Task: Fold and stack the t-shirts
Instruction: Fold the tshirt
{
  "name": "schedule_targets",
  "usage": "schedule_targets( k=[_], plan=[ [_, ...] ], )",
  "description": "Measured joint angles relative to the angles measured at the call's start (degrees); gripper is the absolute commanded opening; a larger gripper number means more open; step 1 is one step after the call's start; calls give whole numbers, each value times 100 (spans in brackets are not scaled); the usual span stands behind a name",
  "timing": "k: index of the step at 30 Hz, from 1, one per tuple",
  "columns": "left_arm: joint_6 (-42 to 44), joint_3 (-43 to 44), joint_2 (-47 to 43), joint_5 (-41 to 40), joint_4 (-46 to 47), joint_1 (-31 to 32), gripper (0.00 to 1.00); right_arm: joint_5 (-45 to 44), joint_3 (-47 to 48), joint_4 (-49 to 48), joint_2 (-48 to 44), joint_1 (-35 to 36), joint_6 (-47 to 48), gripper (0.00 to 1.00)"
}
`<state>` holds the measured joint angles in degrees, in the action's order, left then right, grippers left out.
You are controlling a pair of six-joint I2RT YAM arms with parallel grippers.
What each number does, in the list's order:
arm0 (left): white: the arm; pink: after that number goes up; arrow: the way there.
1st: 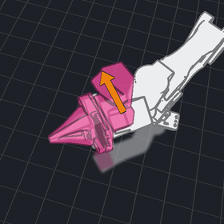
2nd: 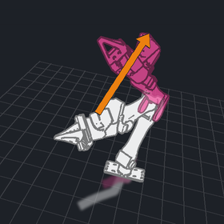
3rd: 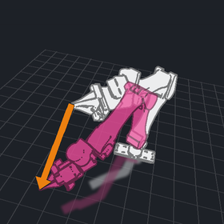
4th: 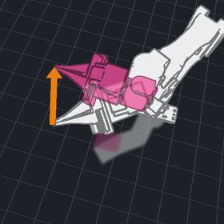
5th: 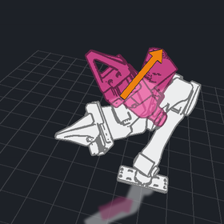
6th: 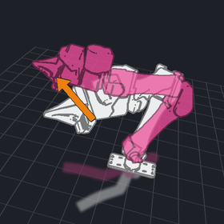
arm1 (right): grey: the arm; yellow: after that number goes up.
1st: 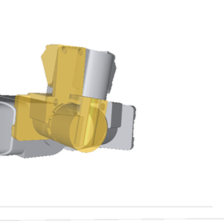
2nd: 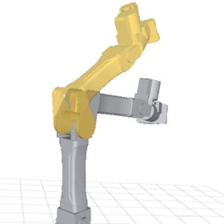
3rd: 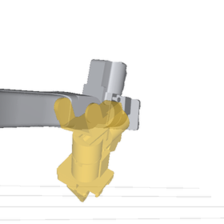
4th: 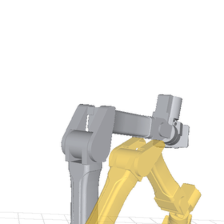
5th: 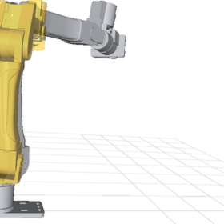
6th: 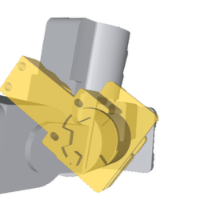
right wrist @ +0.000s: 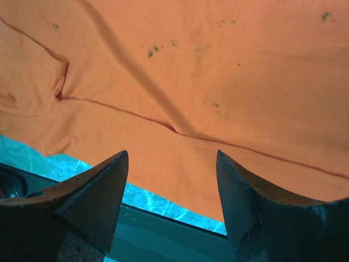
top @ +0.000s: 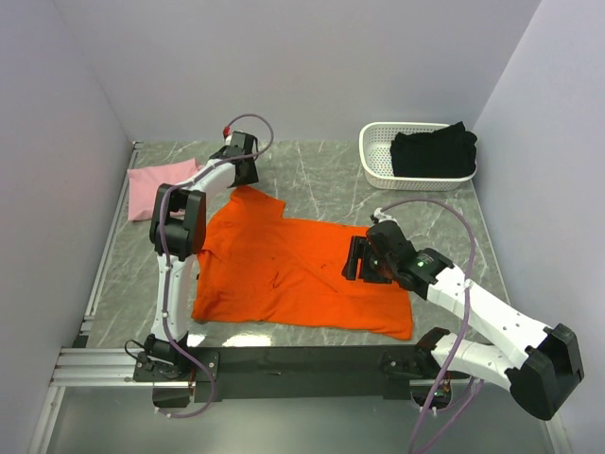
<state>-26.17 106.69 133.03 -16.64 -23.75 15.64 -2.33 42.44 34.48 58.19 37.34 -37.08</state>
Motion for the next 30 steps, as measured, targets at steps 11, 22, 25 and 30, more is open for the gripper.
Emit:
schedule_targets(
  k=[11,22,25,30],
  plan=[
    [39,-116,2,-4,-50,-20,15,7,-57,-63,4,-35,-28,72],
    [105,-271,-107,-4,35,-24,1,-48,328,-151,844,-1054,382,72],
    [105,-407,-293,31,28,-24,1,-118,695,-232,1373,-1519,573,72],
    [107,-424,-627,98,35,-24,1,-308,1355,-382,2413,-2009,859,70]
  ],
)
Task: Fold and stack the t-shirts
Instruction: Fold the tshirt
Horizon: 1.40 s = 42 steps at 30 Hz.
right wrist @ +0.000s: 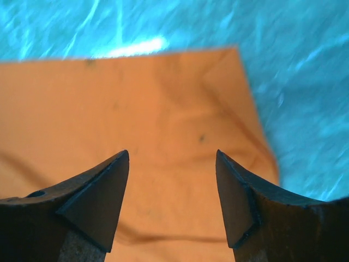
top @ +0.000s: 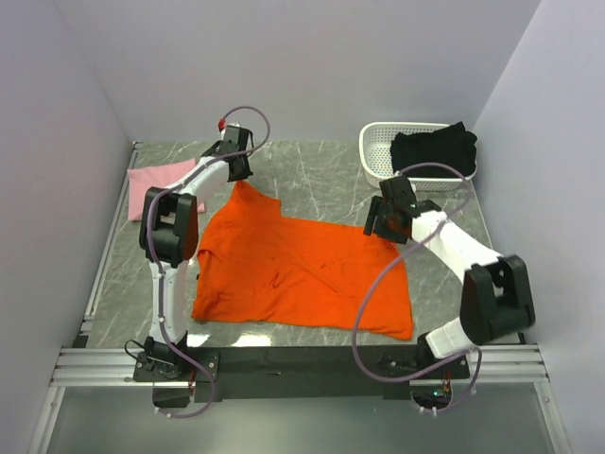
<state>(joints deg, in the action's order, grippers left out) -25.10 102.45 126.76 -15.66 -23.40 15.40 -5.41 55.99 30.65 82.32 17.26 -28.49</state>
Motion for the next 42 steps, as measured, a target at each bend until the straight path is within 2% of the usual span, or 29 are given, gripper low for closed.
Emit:
schedule_targets(
  k=[6,14,24,42],
  plan=[
    [-2,-2,-332,190,11,0,1,-442,911,2,1252,-63,385,64],
    [0,-2,-339,378,-33,0,1,-1169,1530,140,2306,-66,586,52],
    [44,-2,-341,404,-50,0,1,-1521,1526,348,2358,-66,592,41],
    [48,-2,-341,402,-103,0,0,-1644,1541,343,2677,-63,761,36]
  ],
)
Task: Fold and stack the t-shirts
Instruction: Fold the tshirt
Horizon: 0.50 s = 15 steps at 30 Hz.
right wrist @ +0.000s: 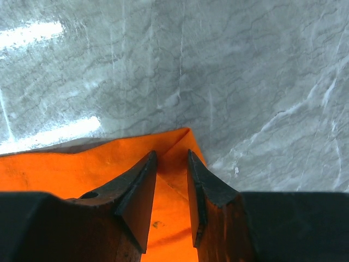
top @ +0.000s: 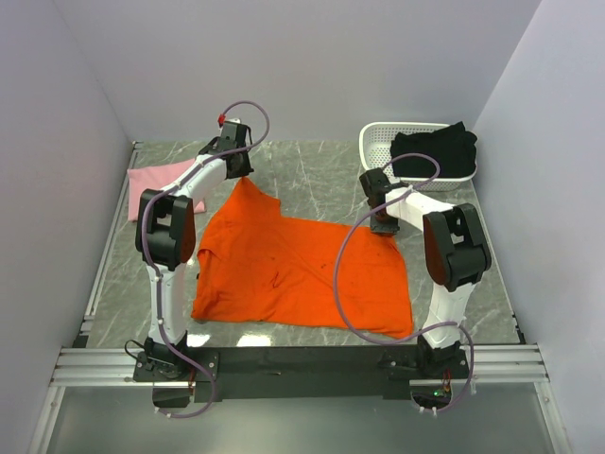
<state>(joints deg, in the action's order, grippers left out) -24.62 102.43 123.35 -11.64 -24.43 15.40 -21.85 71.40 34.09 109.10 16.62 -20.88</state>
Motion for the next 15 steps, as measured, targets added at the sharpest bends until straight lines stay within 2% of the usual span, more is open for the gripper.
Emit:
schedule_targets(
  k=[15],
  plan=[
    [17,0,0,-2,-7,0,1,-37,20,59,0,63,76,41]
  ],
)
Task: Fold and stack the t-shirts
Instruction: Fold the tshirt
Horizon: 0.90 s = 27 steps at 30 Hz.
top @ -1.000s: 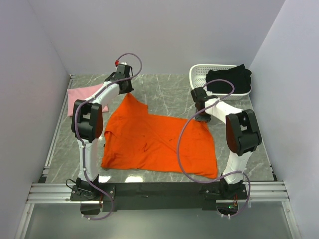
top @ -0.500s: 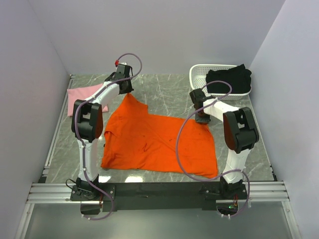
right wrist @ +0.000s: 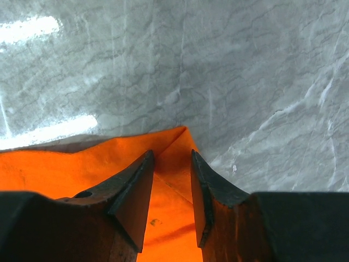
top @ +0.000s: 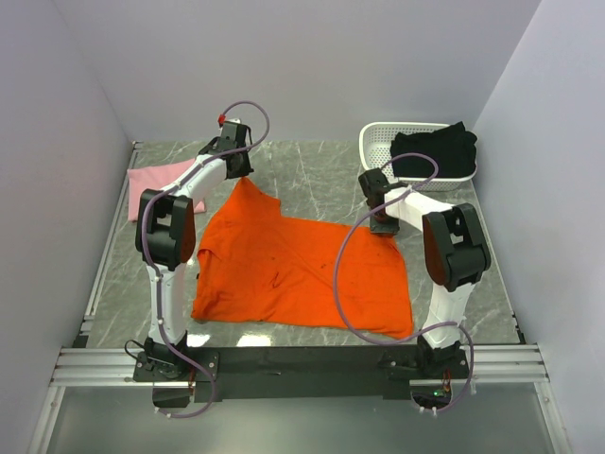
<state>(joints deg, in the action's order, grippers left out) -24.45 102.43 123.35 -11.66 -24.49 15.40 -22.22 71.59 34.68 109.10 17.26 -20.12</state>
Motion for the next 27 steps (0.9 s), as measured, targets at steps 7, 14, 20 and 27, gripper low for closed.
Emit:
schedule_targets(
  k=[7,14,20,27],
  plan=[
    [2,0,0,0,-2,0,1,-46,0,22,-2,87,35,42],
    [26,0,0,0,-2,0,1,-72,0,24,-13,98,48,42],
    [33,0,0,2,-4,0,0,-61,0,20,-118,98,50,45],
    [42,0,0,4,-4,0,1,4,0,-15,-260,101,74,44]
  ],
)
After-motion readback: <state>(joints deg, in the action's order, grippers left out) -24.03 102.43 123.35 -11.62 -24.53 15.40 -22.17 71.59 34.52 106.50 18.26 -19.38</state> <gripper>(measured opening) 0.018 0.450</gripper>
